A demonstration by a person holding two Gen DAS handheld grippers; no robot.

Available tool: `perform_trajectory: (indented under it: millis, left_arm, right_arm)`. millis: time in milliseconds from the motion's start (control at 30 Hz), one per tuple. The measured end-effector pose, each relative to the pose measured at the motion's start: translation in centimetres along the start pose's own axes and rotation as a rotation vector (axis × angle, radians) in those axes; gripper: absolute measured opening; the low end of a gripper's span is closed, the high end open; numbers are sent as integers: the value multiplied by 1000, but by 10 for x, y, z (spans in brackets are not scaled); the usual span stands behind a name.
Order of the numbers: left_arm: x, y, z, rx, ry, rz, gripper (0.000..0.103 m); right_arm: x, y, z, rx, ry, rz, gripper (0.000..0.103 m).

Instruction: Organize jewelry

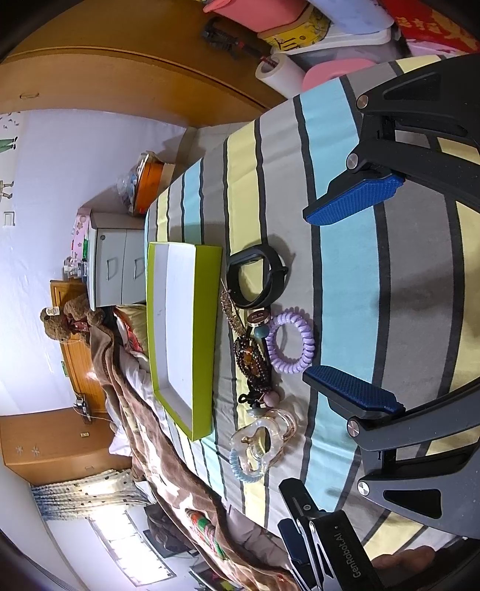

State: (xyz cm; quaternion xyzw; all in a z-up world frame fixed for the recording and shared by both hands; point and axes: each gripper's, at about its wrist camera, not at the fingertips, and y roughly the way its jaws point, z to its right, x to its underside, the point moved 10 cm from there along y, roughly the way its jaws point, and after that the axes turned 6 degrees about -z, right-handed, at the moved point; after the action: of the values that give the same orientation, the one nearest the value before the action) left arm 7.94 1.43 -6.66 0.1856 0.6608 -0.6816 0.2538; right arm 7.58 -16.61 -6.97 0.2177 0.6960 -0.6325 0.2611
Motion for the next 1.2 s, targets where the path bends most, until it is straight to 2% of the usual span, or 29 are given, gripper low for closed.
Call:
perform_trajectory:
  millis: [733, 1200]
  left_arm:
    - [3, 0, 5, 5, 34, -24, 78]
    - [1, -4, 1, 24, 10, -11, 77]
  right_arm:
    - [-5, -4, -3, -5, -3, 7, 78]
    - [-5, -5, -3, -3, -2, 9, 78]
